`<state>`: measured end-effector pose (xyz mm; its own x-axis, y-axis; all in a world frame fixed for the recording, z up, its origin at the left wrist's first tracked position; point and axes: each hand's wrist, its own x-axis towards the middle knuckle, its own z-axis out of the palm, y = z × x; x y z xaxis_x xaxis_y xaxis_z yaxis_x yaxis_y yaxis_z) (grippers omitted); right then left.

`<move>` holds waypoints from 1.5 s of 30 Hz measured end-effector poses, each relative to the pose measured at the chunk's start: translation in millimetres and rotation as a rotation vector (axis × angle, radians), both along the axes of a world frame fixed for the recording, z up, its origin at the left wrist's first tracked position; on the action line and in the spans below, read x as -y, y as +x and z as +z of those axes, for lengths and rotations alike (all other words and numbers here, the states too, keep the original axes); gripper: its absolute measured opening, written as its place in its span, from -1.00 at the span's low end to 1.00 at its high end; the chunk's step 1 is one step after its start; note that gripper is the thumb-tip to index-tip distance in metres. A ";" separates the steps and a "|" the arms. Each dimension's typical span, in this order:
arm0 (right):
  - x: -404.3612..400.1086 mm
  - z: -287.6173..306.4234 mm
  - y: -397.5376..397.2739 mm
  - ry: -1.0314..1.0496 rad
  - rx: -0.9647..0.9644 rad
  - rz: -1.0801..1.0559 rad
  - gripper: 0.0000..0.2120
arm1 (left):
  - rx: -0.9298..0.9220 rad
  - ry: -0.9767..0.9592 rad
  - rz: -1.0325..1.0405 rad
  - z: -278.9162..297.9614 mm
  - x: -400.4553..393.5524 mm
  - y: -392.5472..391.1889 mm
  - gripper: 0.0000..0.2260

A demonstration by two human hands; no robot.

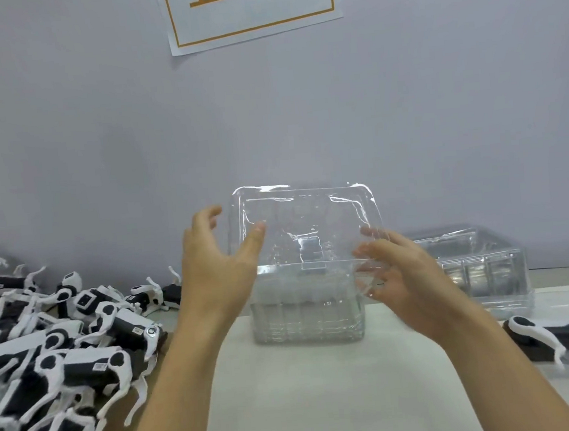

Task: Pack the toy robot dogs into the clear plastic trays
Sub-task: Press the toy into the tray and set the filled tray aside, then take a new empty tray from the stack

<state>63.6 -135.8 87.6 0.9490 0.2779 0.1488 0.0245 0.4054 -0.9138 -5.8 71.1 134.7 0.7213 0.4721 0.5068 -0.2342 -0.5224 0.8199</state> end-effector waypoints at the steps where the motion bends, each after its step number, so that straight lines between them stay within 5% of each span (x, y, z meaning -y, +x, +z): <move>1: 0.6 0.9 -2.0 0.001 -0.003 0.042 -0.77 | -0.099 -0.199 -0.079 -0.5 -2.9 1.5 -0.51; 3: 2.7 3.5 -5.9 -0.082 -0.014 0.137 -0.69 | -0.232 -0.484 -0.272 -5.0 -10.9 6.0 -0.63; 5: 5.7 9.5 -11.8 -0.330 0.001 0.128 -0.53 | -0.328 -0.541 -0.363 -9.8 -20.1 7.0 -0.74; 7: 8.4 17.3 -15.5 -0.509 -0.012 0.004 -0.45 | -0.435 -0.512 -0.404 -15.4 -30.4 6.9 -0.59; 11: 25.3 28.7 -23.1 -0.613 -0.102 -0.020 -0.67 | -0.693 -0.203 -0.386 -18.1 -51.1 -4.3 -0.27; 13: 35.5 32.8 -29.7 -0.717 -0.134 0.035 -0.71 | -0.711 -0.007 -0.235 -17.3 -65.6 -7.8 -0.34; 16: 40.4 37.2 -39.1 -0.896 -0.196 0.118 -0.66 | -0.643 0.345 0.250 -29.2 -101.3 -6.0 -0.73; 18: 34.3 36.0 -40.6 -1.035 -0.251 0.171 -0.59 | -0.683 0.390 0.480 -38.8 -124.1 -5.8 -0.86; 22: 17.7 26.4 -34.3 -1.289 -0.303 0.129 -0.47 | -1.080 0.455 0.518 -56.0 -135.4 0.2 -0.76; 24: 14.8 18.4 -30.7 -1.360 -0.322 0.125 -0.38 | -1.123 0.505 0.502 -68.6 -128.8 7.3 -0.71; 31: 20.4 14.7 -25.9 -1.407 -0.272 0.170 -0.30 | -0.894 0.441 0.555 -72.8 -115.9 10.4 -0.80; 36: 24.3 27.6 -28.3 -1.535 -0.152 0.078 -0.28 | -0.502 0.336 0.636 -40.1 -108.3 -7.2 -0.80; 39: 22.1 38.7 -31.7 -1.634 0.082 -0.079 -0.38 | -0.287 0.301 0.599 -15.6 -103.1 -22.0 -0.77; 43: -3.9 40.2 -28.2 -1.201 0.373 -0.253 -0.71 | -0.069 0.337 0.442 18.7 -77.2 -31.8 -0.66; 45: -27.2 35.1 -30.4 -0.878 0.268 -0.130 -0.63 | 0.036 0.353 0.281 33.7 -47.0 -33.4 -0.63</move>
<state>33.3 -108.7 122.7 0.9450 0.2885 0.1544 0.2761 -0.4499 -0.8493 -39.3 118.1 168.3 0.5687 0.4408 0.6945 -0.0685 -0.8160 0.5740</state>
